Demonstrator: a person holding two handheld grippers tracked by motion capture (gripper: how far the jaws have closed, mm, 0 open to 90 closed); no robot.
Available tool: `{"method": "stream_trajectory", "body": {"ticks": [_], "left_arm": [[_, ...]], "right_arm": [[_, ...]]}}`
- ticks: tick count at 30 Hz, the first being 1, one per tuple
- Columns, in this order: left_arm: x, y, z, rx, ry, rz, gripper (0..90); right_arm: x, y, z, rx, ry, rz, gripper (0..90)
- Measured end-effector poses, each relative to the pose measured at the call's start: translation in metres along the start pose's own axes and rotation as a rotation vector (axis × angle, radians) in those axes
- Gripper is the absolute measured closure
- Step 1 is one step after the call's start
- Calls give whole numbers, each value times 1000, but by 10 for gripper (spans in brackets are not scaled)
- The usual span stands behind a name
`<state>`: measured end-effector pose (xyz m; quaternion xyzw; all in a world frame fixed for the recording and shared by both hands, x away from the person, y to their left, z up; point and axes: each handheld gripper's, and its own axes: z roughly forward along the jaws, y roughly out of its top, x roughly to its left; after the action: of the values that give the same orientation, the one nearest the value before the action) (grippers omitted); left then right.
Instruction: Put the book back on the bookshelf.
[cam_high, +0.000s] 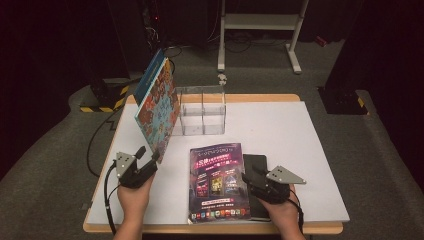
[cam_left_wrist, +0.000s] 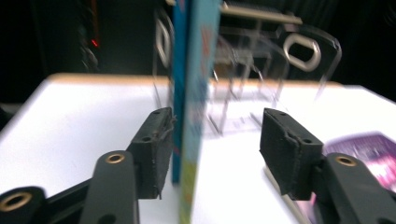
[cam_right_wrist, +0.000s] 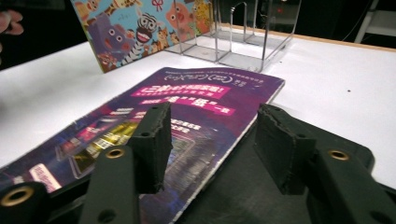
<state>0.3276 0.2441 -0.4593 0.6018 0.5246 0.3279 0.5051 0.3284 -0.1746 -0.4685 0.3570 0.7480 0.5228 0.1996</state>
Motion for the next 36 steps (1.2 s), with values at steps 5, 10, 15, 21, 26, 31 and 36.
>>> {"method": "stream_trajectory", "body": {"ticks": [5, 10, 15, 21, 26, 31, 36], "left_arm": [[-1, -19, 3, 92, -92, -25, 441], [-20, -37, 15, 240, -215, -38, 388], [-41, -47, 28, 335, -292, -70, 318], [-61, -51, 33, 368, -356, -106, 303], [-74, -53, 39, 428, -358, -68, 258], [-81, -54, 40, 433, -374, -69, 206], [-84, -53, 40, 432, -364, -66, 220]], "right_arm": [[-6, -1, 3, 36, -6, 9, 398], [-10, -2, 2, 89, -26, -18, 351], [-12, -11, -5, 71, -60, 3, 344], [-14, -16, -11, 82, -62, 3, 350], [-16, -15, -11, 84, -53, 2, 349], [-15, -15, -11, 91, -52, 8, 348], [-15, -15, -11, 89, -53, 20, 340]]}}
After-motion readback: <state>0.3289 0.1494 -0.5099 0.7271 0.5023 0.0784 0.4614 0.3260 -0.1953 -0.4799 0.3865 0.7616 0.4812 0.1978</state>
